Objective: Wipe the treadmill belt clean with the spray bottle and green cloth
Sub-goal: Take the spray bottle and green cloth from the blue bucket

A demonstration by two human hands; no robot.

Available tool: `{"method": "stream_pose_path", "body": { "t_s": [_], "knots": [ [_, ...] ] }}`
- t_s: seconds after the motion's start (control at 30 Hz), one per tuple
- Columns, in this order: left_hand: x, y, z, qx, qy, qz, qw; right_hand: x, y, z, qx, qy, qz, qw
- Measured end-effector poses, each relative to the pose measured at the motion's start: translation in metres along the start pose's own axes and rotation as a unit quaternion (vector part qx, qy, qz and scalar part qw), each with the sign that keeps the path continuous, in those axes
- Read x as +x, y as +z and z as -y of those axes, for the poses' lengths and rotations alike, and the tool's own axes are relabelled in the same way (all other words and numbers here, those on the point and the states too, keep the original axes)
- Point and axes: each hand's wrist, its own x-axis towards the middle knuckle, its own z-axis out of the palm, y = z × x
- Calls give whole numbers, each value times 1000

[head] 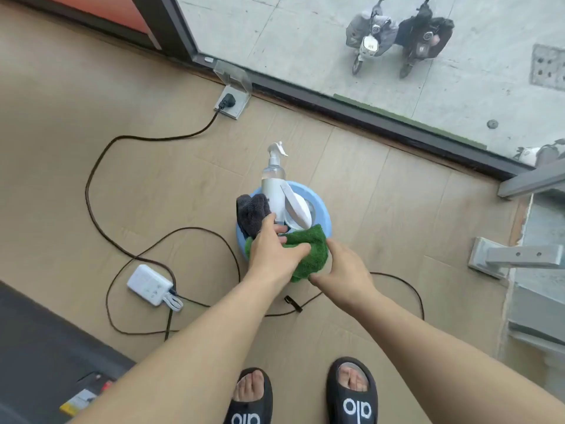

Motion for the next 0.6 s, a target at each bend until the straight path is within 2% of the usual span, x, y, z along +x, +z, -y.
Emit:
{"method": "stream_pose_path", "body": {
  "t_s": [0.07, 0.23, 0.4, 0.53, 0.6],
  "knots": [
    [15, 13, 14, -21, 17, -7, 1000, 19, 20, -6, -23, 1, -1, 1000],
    [43, 33, 24, -54, 46, -62, 996, 62, 47, -19, 83, 17, -45, 995],
    [61, 45, 15, 13, 73, -91, 993, 84, 48, -13, 115, 61, -81, 988],
    [68, 42, 11, 49, 86, -115, 988, 88, 47, -9, 142, 128, -61, 980],
    [67, 37, 11, 38, 100, -117, 987, 85, 47, -11, 154, 130, -44, 979]
  ]
}}
